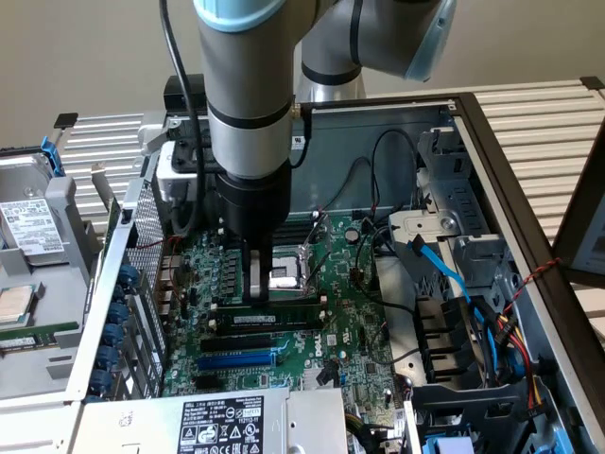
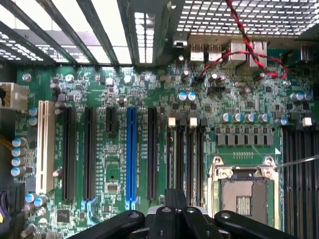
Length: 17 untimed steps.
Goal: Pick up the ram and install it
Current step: 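Press down the ram until it locks into place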
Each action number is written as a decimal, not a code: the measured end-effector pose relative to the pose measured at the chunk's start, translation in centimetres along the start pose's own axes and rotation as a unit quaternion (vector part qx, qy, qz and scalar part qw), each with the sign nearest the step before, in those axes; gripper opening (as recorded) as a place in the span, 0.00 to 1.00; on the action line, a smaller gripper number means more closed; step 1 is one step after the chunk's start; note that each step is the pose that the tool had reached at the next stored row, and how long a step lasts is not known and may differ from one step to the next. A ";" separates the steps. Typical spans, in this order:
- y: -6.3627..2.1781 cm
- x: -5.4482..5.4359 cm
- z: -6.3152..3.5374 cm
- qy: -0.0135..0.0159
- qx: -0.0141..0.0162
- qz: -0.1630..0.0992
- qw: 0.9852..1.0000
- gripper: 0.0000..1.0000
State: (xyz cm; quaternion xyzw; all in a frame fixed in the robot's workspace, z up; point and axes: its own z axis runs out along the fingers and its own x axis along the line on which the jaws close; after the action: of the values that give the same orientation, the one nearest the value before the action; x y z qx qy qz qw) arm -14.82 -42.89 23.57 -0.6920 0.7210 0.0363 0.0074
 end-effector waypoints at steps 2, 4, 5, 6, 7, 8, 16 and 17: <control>0.47 0.0 0.03 0.000 0.000 0.000 1.000 0.11; 0.47 0.0 0.03 0.000 0.000 0.000 1.000 0.11; 0.47 0.0 0.03 0.000 0.000 0.000 1.000 0.11; 0.48 0.0 0.05 0.000 0.000 0.000 1.000 0.11; 0.48 0.0 0.09 0.000 0.001 0.000 1.000 0.11; 0.49 0.0 0.12 0.000 0.001 0.000 1.000 0.11; 0.55 0.0 0.46 0.000 0.003 0.000 1.000 0.11; 0.56 0.0 0.49 0.000 0.003 0.000 1.000 0.11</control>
State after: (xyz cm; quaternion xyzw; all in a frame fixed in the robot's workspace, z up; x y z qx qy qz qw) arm -15.41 -42.89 23.10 -0.6921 0.7210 0.0345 0.0096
